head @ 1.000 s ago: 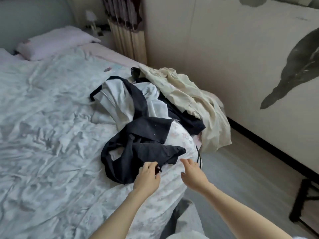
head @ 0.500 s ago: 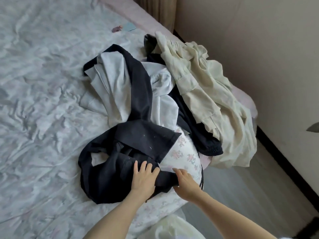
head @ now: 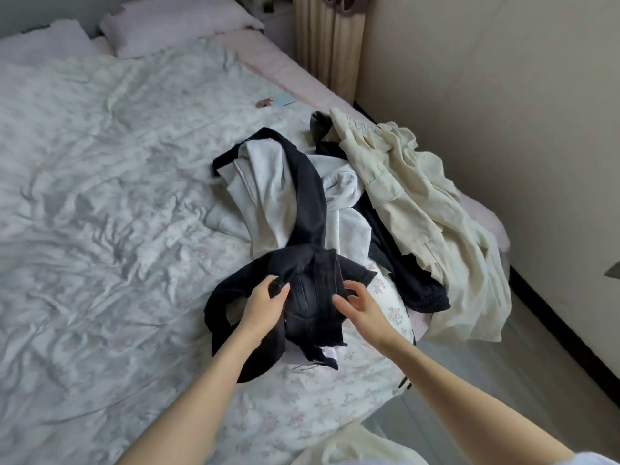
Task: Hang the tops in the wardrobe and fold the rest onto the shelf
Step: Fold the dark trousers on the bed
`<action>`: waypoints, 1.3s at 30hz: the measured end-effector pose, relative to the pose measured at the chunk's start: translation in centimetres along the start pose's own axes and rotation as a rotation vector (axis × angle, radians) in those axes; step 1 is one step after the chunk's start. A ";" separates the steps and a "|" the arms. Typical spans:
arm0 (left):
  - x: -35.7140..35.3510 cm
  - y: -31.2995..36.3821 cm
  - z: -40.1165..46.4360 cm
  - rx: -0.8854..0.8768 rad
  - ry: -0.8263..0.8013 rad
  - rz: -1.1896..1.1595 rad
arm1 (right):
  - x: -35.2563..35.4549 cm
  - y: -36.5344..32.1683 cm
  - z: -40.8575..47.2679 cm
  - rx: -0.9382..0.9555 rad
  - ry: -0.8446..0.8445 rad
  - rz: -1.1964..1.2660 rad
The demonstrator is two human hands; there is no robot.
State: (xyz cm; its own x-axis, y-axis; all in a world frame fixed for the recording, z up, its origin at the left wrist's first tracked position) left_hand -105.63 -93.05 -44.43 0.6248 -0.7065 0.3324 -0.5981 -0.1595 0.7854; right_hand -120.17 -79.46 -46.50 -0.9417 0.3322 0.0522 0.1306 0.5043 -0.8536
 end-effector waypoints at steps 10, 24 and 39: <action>5.7 8.4 -7.2 -0.205 -0.178 -0.215 | -2.4 -6.9 -8.3 0.211 0.268 -0.218; -4.3 23.6 -26.6 -0.902 -0.355 0.246 | 6.3 -13.8 -33.6 0.444 0.957 -0.258; -30.4 22.3 -60.2 -1.084 -0.813 0.120 | 9.1 4.1 -77.7 0.247 1.580 -0.291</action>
State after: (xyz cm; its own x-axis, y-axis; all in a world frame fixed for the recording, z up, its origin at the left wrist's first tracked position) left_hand -107.78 -33.63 -5.61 -0.0980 -0.9409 0.3242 0.2993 0.2828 0.9113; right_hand -104.07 -12.44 -9.26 0.3356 0.7747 0.5359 -0.1824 0.6116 -0.7699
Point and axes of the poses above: each hand's wrist, its own z-axis towards the middle knuckle, its own x-axis out of the back of the hand, y = z × x, the point moved 8 cm from there along z, towards the middle knuckle, and after that the axes turned 5 degrees about -y, right-handed, at the moved point
